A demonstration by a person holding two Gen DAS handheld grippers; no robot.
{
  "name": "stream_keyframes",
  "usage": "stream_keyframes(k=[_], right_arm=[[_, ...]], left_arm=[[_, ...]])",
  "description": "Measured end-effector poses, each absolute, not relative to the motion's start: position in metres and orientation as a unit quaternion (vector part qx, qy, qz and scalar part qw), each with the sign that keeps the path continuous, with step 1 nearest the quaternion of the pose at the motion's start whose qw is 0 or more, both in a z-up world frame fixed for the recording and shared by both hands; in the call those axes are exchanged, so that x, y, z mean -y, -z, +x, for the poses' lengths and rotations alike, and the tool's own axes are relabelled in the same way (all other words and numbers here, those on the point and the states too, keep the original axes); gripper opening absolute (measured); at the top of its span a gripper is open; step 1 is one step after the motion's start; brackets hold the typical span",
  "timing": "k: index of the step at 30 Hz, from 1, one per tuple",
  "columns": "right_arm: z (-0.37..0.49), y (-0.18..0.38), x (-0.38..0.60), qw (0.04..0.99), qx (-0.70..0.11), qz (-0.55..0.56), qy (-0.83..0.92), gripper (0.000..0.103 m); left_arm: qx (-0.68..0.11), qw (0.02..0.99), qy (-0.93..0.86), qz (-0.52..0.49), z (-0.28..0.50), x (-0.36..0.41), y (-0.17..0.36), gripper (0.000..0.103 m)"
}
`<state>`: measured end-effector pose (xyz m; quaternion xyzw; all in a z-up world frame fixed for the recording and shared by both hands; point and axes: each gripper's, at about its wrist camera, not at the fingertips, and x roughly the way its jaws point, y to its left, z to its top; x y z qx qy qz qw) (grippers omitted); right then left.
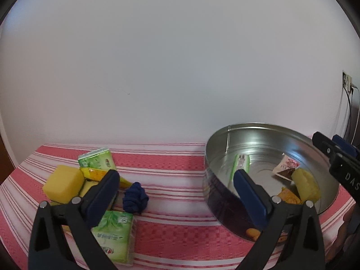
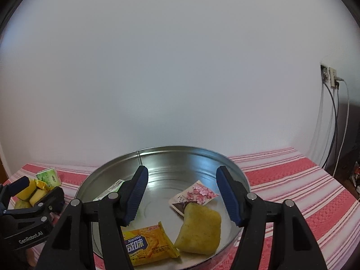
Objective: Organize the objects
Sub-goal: 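Move the right gripper back toward the green tissue pack on the table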
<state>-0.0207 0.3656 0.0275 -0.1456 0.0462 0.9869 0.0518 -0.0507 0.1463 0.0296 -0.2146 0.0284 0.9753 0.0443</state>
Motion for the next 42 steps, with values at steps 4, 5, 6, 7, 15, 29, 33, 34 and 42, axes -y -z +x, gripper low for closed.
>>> stream_keyframes(k=[4, 5, 6, 7, 15, 29, 33, 34, 42], right_arm=[[-0.021, -0.026, -0.365, 0.057, -0.049, -0.150, -0.986, 0.065], [-0.022, -0.026, -0.364, 0.058, -0.050, -0.152, -0.985, 0.065], [-0.022, -0.025, -0.363, 0.059, -0.050, -0.154, -0.985, 0.065], [-0.022, -0.025, -0.362, 0.061, -0.049, -0.155, -0.985, 0.065], [-0.010, -0.023, -0.350, 0.060, -0.039, -0.159, -0.985, 0.065], [0.009, -0.022, -0.316, 0.041, -0.028, -0.171, -0.984, 0.065], [0.005, -0.021, -0.296, 0.031, -0.022, -0.175, -0.984, 0.065], [0.006, -0.021, -0.291, 0.029, -0.020, -0.176, -0.984, 0.065], [0.000, -0.017, -0.250, -0.014, -0.021, -0.202, -0.979, 0.066]], left_arm=[[-0.032, 0.047, -0.974, -0.221, -0.048, -0.140, -0.027, 0.102], [-0.033, 0.047, -0.973, -0.222, -0.048, -0.138, -0.027, 0.102], [-0.034, 0.047, -0.973, -0.222, -0.047, -0.137, -0.026, 0.102], [-0.033, 0.047, -0.973, -0.223, -0.046, -0.135, -0.025, 0.102], [-0.010, 0.050, -0.968, -0.244, -0.046, -0.119, -0.020, 0.102], [-0.002, 0.041, -0.967, -0.252, -0.043, -0.090, -0.020, 0.102], [0.000, 0.040, -0.966, -0.254, -0.043, -0.080, -0.019, 0.102], [-0.001, 0.040, -0.966, -0.255, -0.044, -0.078, -0.019, 0.102], [-0.006, 0.025, -0.963, -0.267, -0.050, -0.044, -0.019, 0.102]])
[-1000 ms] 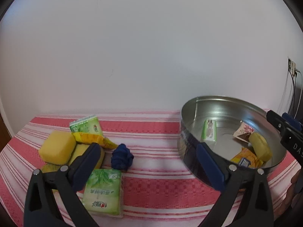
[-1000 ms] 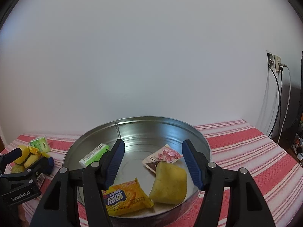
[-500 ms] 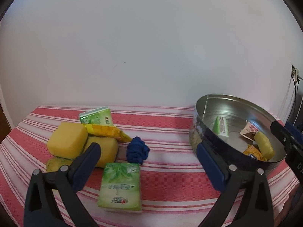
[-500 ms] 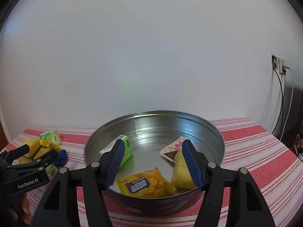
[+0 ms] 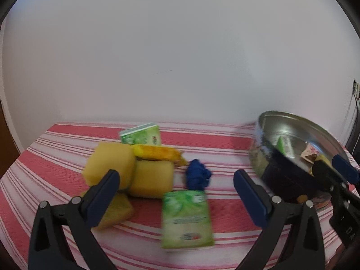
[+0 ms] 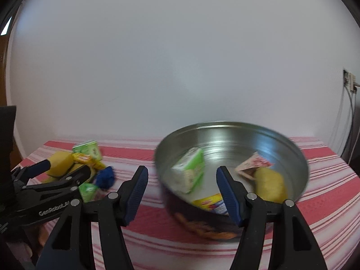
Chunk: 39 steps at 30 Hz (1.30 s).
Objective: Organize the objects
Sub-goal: 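Move the right gripper back toward the green tissue pack on the table, then grasp the green tissue pack with the right gripper while the left gripper grasps a green-backed sponge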
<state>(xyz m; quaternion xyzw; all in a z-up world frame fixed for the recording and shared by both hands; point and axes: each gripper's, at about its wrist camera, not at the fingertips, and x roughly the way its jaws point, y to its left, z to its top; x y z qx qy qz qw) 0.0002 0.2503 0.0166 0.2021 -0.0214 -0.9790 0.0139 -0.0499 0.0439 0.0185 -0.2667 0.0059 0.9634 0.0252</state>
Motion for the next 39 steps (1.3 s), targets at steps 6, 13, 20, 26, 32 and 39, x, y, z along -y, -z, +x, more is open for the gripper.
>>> stream_keyframes(k=[6, 13, 20, 26, 32, 39], right_arm=[[-0.007, -0.015, -0.215, 0.057, 0.018, 0.238, 0.969, 0.066], [-0.025, -0.002, -0.177, 0.106, 0.028, 0.307, 0.945, 0.066], [-0.038, 0.008, -0.137, 0.146, 0.024, 0.353, 0.924, 0.066], [-0.053, 0.021, -0.103, 0.154, 0.003, 0.399, 0.904, 0.066], [-0.063, 0.028, -0.086, 0.146, -0.025, 0.423, 0.894, 0.067], [-0.058, 0.026, -0.103, 0.130, -0.045, 0.415, 0.899, 0.056]], left_arm=[[0.003, 0.000, -0.955, -0.296, -0.060, 0.001, -0.015, 0.102], [0.042, -0.047, -0.941, -0.334, -0.075, 0.059, -0.012, 0.102], [0.067, -0.068, -0.936, -0.340, -0.074, 0.091, -0.013, 0.102], [0.040, -0.035, -0.934, -0.352, -0.074, 0.078, -0.010, 0.102], [-0.022, -0.018, -0.933, -0.358, -0.071, 0.052, -0.007, 0.102], [-0.029, 0.007, -0.918, -0.394, -0.078, 0.042, 0.007, 0.102]])
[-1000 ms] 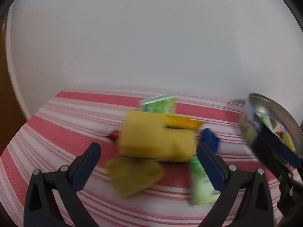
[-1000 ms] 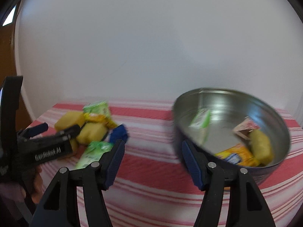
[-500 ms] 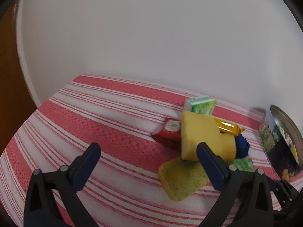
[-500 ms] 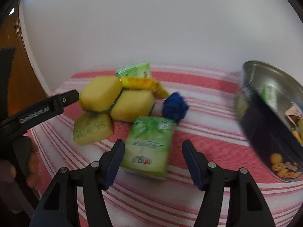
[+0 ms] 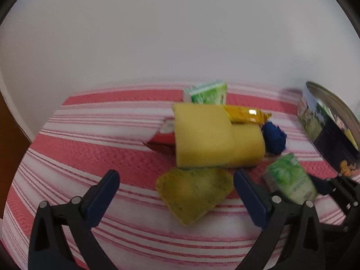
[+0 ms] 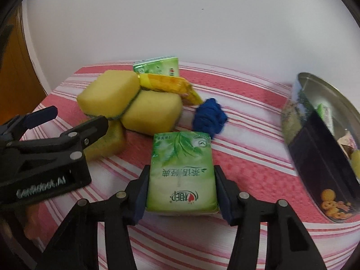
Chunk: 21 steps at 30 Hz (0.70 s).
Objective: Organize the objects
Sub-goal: 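Grasp the green tissue pack with the right gripper while the left gripper grasps a green-backed sponge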
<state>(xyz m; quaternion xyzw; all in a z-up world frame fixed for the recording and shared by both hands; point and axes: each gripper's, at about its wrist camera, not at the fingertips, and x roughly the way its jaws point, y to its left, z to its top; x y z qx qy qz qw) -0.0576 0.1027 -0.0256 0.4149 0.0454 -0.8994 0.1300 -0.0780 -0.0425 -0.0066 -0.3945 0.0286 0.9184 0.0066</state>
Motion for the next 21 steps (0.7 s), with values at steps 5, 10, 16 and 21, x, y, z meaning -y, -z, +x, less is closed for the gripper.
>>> stream_keyframes(k=[5, 10, 16, 21], right_arm=[[-0.047, 0.024, -0.131, 0.127, -0.029, 0.405, 0.905, 0.056], [-0.049, 0.022, -0.138, 0.135, -0.014, 0.408, 0.903, 0.056], [-0.049, 0.021, -0.136, 0.141, -0.007, 0.407, 0.903, 0.056], [-0.046, 0.018, -0.137, 0.142, 0.001, 0.398, 0.907, 0.056]], left_arm=[[-0.056, 0.002, -0.913, -0.404, -0.084, 0.028, 0.019, 0.102], [-0.040, -0.006, -0.897, -0.441, -0.095, 0.034, 0.033, 0.098], [-0.004, 0.024, -0.897, -0.442, -0.092, 0.041, 0.031, 0.068], [-0.021, 0.078, -0.898, -0.432, -0.080, 0.035, 0.020, 0.066]])
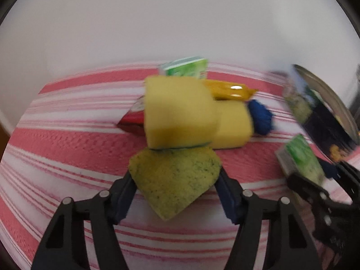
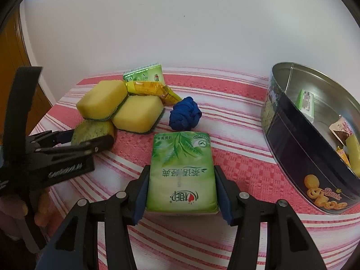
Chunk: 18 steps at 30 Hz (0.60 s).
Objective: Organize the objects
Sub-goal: 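Grasp the green tissue pack with the right gripper while the left gripper grasps a green-backed sponge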
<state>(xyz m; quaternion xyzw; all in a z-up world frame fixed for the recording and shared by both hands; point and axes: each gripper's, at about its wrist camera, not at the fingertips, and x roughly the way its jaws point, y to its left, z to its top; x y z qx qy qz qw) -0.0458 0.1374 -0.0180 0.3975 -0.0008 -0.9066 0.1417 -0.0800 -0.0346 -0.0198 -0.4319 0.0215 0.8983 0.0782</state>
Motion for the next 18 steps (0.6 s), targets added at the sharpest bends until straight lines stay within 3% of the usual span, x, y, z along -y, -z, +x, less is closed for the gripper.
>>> stream_keyframes(k=[11, 18], right_arm=[[-0.029, -0.018, -0.149, 0.136, 0.020, 0.311, 0.940, 0.056], [-0.014, -0.035, -0.170, 0.135, 0.025, 0.262, 0.955, 0.056]], left_arm=[[-0.065, 0.190, -0.917, -0.344, -0.047, 0.006, -0.006, 0.066], [-0.043, 0.261, -0.919, -0.292, -0.027, -0.006, -0.023, 0.066]])
